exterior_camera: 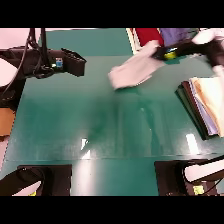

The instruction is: Fold the shirts.

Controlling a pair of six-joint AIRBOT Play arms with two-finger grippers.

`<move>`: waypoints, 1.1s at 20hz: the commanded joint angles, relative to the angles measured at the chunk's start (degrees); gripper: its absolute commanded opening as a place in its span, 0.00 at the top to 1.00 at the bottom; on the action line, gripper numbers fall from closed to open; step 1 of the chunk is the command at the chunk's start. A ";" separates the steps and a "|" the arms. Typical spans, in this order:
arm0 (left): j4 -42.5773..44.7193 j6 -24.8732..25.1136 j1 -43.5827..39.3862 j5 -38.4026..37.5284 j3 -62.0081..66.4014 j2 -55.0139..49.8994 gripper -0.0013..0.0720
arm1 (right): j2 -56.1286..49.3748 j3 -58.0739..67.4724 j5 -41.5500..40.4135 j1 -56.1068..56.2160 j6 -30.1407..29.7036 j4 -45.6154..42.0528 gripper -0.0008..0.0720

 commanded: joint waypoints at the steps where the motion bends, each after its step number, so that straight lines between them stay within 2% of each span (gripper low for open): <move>1: -0.02 -0.22 -3.37 2.10 -0.02 -0.02 0.96 | 5.03 0.42 3.15 -15.30 1.99 -4.11 0.97; 4: -0.20 -1.64 -3.37 2.75 -0.02 -0.02 0.96 | 6.03 0.42 4.35 -24.61 3.02 -4.00 0.97; 7: -0.20 -2.10 -3.37 2.75 -0.02 0.00 0.96 | 6.03 0.44 5.62 -29.11 3.02 -4.00 0.97; 10: -0.20 -2.69 -3.37 2.71 -0.02 -0.02 0.96 | 6.08 2.12 4.83 -29.70 2.99 -4.00 0.97; 17: -0.20 -2.67 -3.37 2.54 -0.02 -0.02 0.96 | 6.25 18.73 8.66 -28.50 2.49 -4.11 0.97; 22: -0.20 -2.64 -3.37 2.51 -0.02 0.00 0.95 | 14.19 8.17 11.78 -32.74 -4.94 -4.59 0.97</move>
